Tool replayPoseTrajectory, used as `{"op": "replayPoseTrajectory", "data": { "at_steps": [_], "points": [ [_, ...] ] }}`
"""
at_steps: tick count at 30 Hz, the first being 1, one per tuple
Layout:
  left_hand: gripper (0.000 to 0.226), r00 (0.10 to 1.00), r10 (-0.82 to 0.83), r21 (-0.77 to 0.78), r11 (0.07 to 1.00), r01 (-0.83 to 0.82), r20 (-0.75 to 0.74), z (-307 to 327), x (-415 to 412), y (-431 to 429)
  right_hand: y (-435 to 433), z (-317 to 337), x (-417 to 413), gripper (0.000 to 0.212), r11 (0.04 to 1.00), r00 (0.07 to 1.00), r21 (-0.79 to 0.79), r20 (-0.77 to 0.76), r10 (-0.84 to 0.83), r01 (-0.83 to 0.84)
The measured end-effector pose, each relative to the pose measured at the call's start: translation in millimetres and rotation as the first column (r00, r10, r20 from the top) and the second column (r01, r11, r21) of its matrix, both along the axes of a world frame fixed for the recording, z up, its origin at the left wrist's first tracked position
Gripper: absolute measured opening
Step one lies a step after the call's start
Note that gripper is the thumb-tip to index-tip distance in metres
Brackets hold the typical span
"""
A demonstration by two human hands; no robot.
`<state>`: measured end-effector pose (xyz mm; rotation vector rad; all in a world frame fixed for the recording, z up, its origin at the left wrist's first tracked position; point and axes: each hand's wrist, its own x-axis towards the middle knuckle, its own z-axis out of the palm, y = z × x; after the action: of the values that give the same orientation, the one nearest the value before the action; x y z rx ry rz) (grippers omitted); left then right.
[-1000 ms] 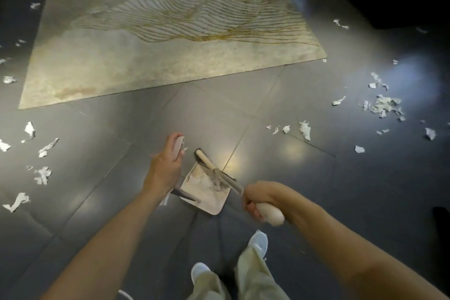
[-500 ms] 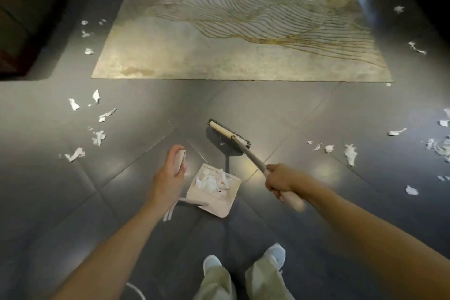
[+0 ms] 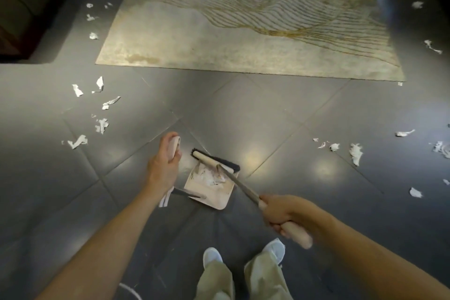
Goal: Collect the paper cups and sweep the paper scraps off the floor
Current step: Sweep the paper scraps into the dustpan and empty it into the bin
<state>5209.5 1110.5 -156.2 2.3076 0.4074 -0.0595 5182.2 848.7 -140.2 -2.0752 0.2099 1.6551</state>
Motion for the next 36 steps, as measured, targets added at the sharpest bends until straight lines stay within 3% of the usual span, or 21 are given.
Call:
{"op": "replayPoseTrajectory", "data": {
  "at_steps": [3,8,14,23,27,36],
  "points": [
    [0.028,1.000,-0.029,0.004,1.000,0.029,0.000,5.7,6.3,-10.7,-18.6,36.9,3.4,0.043,0.998,0.997,0.052,-0.060,0.047,-0.044],
    [0.027,0.991,-0.134,-0.006,0.991,0.134,0.012,18.4,15.1,-40.2,-77.6,71.7,-1.0,0.049,0.955,0.959,0.107,-0.090,-0.268,0.276],
    [0.029,0.944,-0.296,-0.004,0.954,0.299,0.144,50.8,41.5,-122.3,-148.8,74.3,-31.2,0.074,0.859,0.859,0.176,0.104,-0.502,0.481],
    [0.030,0.802,-0.463,0.047,0.874,0.483,0.378,94.8,105.5,-303.4,-273.9,64.5,-57.3,0.043,0.600,0.496,0.283,0.362,-0.789,0.748],
    [0.030,0.709,-0.553,0.108,0.815,0.569,0.437,99.8,136.4,-398.2,-350.3,60.1,-51.3,0.051,0.475,0.347,0.308,0.388,-0.854,0.825],
    [0.030,0.572,-0.710,0.017,0.633,0.774,0.412,92.1,229.7,-649.5,-568.1,59.3,-3.5,0.066,0.182,0.048,0.357,0.354,-0.934,0.916]
  ]
}}
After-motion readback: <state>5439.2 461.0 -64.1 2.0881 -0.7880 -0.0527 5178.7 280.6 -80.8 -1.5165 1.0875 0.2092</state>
